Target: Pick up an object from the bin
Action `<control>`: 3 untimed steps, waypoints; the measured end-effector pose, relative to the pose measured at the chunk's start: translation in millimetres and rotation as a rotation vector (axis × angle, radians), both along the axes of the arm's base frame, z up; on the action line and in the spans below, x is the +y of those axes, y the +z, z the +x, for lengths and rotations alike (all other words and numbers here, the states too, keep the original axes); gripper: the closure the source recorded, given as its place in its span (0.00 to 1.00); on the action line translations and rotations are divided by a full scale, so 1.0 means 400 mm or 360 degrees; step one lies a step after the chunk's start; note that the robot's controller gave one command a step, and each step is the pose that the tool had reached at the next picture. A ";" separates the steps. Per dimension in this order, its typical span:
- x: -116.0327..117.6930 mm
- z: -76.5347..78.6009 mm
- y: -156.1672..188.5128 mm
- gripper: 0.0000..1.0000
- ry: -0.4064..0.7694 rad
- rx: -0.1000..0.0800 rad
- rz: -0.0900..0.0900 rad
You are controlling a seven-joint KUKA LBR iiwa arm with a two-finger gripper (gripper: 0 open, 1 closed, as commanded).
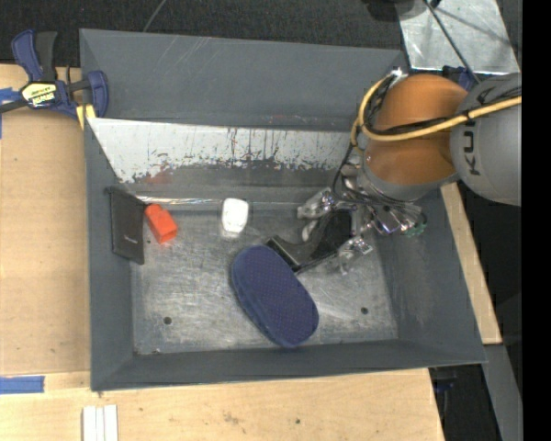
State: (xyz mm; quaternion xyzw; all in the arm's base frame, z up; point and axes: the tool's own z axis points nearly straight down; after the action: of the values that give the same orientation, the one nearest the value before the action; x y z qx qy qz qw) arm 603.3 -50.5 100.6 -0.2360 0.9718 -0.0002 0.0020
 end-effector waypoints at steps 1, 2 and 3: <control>-0.011 0.009 -0.068 0.00 -0.0077 -0.0004 0.0002; -0.011 0.013 -0.064 0.00 -0.0076 -0.0004 0.0000; -0.010 0.016 -0.060 1.00 -0.0075 -0.0009 0.0001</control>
Offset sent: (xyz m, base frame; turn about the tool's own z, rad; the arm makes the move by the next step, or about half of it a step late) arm 0.0010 -0.0045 -0.0306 0.0481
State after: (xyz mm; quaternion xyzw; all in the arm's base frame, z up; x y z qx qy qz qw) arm 609.7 -54.6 76.4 -0.2131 0.9770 -0.0007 0.0049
